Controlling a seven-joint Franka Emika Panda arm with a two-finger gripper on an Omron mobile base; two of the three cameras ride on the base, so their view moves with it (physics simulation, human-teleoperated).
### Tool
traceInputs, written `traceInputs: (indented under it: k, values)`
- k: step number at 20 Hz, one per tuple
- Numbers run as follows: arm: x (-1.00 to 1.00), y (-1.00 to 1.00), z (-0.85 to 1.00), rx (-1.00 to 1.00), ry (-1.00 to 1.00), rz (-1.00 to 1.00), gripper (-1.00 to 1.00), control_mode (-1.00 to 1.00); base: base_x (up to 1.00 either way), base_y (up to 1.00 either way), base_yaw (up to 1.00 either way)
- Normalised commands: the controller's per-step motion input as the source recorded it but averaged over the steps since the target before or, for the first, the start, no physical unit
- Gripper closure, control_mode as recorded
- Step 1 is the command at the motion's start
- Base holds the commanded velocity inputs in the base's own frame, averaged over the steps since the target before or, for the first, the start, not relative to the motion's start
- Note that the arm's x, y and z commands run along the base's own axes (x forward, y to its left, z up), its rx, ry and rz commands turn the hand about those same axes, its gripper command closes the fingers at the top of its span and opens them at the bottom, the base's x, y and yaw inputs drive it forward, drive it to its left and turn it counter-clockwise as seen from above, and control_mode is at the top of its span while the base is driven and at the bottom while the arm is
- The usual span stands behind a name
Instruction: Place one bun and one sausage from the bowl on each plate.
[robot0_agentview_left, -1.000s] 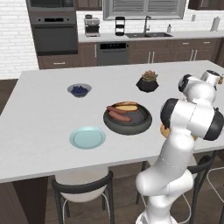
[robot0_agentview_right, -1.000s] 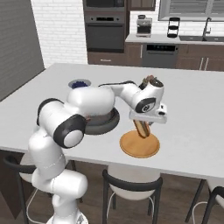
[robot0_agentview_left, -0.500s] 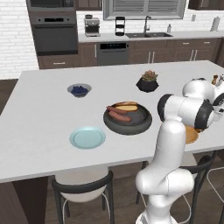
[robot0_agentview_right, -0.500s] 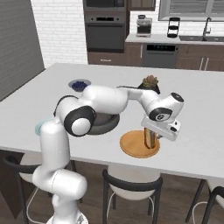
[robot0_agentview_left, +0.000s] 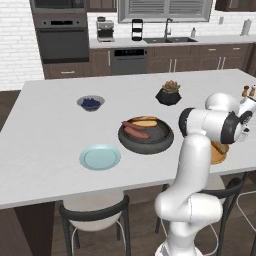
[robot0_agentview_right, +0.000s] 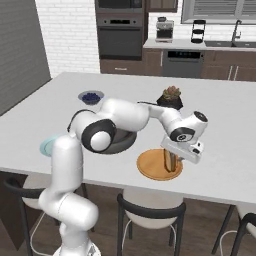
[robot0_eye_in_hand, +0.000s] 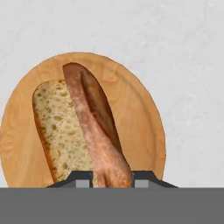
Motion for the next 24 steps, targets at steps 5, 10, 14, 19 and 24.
traceInputs:
  k: [5,10,14,19,24]
  values:
    - [0.16,0.04,-0.15,0.00,0.01,0.00,1.00,-1.00,0.00,0.00,0.00]
    - [-0.11,0.00,-0.12,0.00,0.07,0.00,1.00,-1.00,0.00,0.00,0.00]
    - [0.00,0.00,-0.01,0.00,0.00,0.00,-1.00,-1.00,0.00,0.00,0.00]
    - [0.00,0.00,0.00,0.00,0.00,0.00,-1.00,-1.00,0.00,0.00,0.00]
    - [-0.04,0.05,0.34,-0.10,-0.02,0.00,-1.00,-1.00,0.00,0.00,0.00]
